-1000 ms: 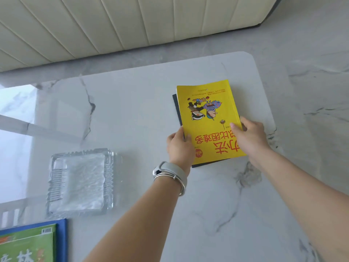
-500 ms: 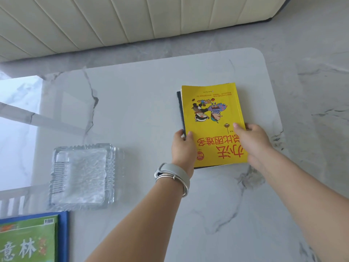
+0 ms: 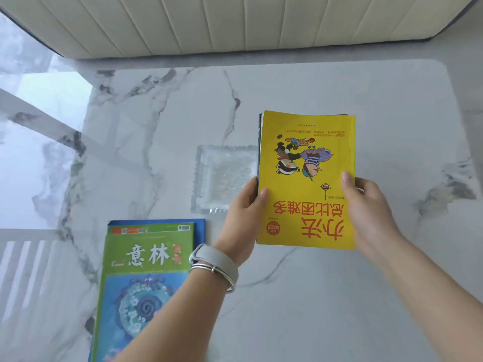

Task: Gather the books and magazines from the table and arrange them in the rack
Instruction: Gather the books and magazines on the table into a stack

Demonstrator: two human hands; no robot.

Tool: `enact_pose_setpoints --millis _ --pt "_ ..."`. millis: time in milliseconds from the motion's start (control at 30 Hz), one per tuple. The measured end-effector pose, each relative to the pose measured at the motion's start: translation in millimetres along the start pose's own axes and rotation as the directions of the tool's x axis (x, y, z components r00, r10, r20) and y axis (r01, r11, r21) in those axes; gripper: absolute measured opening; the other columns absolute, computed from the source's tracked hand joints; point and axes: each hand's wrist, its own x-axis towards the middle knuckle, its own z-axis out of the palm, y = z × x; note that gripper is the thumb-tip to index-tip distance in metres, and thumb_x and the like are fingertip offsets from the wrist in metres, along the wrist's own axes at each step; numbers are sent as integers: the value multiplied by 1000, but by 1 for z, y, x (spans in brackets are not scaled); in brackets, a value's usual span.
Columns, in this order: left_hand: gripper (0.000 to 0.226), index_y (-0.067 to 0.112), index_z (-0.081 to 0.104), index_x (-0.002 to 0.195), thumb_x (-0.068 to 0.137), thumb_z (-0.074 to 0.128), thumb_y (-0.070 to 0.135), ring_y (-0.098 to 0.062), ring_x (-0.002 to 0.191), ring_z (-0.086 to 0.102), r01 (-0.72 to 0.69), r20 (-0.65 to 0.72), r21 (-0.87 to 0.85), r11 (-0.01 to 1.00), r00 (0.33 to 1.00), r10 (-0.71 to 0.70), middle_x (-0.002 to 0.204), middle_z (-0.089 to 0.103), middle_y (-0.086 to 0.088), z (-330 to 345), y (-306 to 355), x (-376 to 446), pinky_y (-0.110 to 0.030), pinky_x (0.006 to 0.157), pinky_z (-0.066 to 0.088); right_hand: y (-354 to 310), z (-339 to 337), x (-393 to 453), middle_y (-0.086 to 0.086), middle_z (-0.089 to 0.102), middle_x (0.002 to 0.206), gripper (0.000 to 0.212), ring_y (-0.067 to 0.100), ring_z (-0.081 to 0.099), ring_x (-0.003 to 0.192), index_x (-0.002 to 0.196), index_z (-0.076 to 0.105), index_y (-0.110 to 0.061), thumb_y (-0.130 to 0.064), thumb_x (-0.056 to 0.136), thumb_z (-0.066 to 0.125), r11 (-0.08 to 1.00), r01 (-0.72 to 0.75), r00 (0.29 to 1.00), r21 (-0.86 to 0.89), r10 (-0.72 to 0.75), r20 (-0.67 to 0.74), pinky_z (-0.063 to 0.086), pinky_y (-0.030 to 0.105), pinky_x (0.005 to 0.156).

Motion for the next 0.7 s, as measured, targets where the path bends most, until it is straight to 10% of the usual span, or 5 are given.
enact_pose_setpoints --millis 300,467,700 --pt "37 22 49 129 93 47 17 -23 89 69 160 -196 136 978 972 -132 109 68 -10 -208 -40 -119 -42 76 57 82 153 -175 -7 65 101 13 18 63 96 92 54 -43 -37 93 42 997 -43 991 62 35 132 52 45 86" --pt "30 20 54 122 94 44 17 -31 89 69 255 -278 92 963 935 -221 113 64 -18 -266 -77 -142 -51 74 56 131 204 -203 0 54 132 41 24 53 119 131 42 -30 -44 92 39 982 -154 964 -106 173 203 46 50 97" --pt "29 30 50 118 93 43 17 -24 99 62 271 -348 236 933 920 -179 121 49 -6 -292 -102 -142 -46 82 54 158 227 -204 -2 51 136 45 24 52 120 132 37 -37 -52 89 37 954 -177 954 -242 227 196 47 52 95"
